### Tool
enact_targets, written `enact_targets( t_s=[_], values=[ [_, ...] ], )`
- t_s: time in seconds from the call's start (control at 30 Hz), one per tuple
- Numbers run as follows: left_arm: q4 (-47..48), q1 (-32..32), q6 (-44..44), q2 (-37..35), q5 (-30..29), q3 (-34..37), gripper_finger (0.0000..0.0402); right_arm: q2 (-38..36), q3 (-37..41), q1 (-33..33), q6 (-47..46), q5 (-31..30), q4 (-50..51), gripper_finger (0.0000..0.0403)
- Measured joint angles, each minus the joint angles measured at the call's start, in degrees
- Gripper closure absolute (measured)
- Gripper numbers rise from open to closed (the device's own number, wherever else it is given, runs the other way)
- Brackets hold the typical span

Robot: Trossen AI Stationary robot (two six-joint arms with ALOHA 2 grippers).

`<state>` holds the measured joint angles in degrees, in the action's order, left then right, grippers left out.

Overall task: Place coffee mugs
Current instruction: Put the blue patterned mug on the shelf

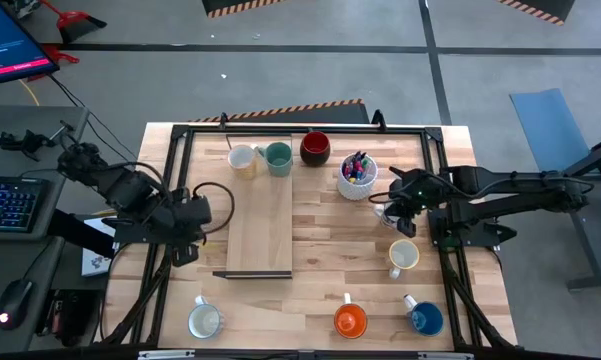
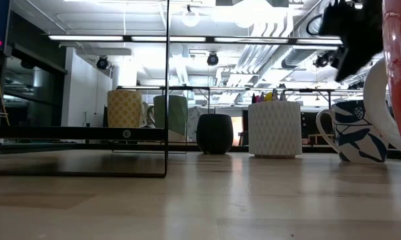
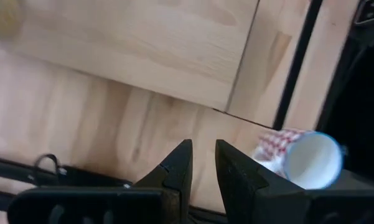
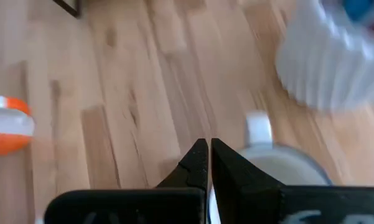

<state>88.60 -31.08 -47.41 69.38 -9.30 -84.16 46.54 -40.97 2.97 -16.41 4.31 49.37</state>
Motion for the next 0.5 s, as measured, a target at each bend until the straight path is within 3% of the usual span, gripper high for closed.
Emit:
enact_targets(
  t_s=[0.23, 0.5],
  values=[
    [0.1, -0.6, 3.1, 0.0, -7.1, 0.0, 0.0342, 0.0, 0.0, 0.0, -1.7, 2.7, 1.4, 0.0387],
    [1.0, -0.6, 3.1, 0.0, -11.3, 0.0, 0.0342, 0.5, 0.0, 0.0, -3.7, 1.4, 1.8, 0.0302]
  ],
)
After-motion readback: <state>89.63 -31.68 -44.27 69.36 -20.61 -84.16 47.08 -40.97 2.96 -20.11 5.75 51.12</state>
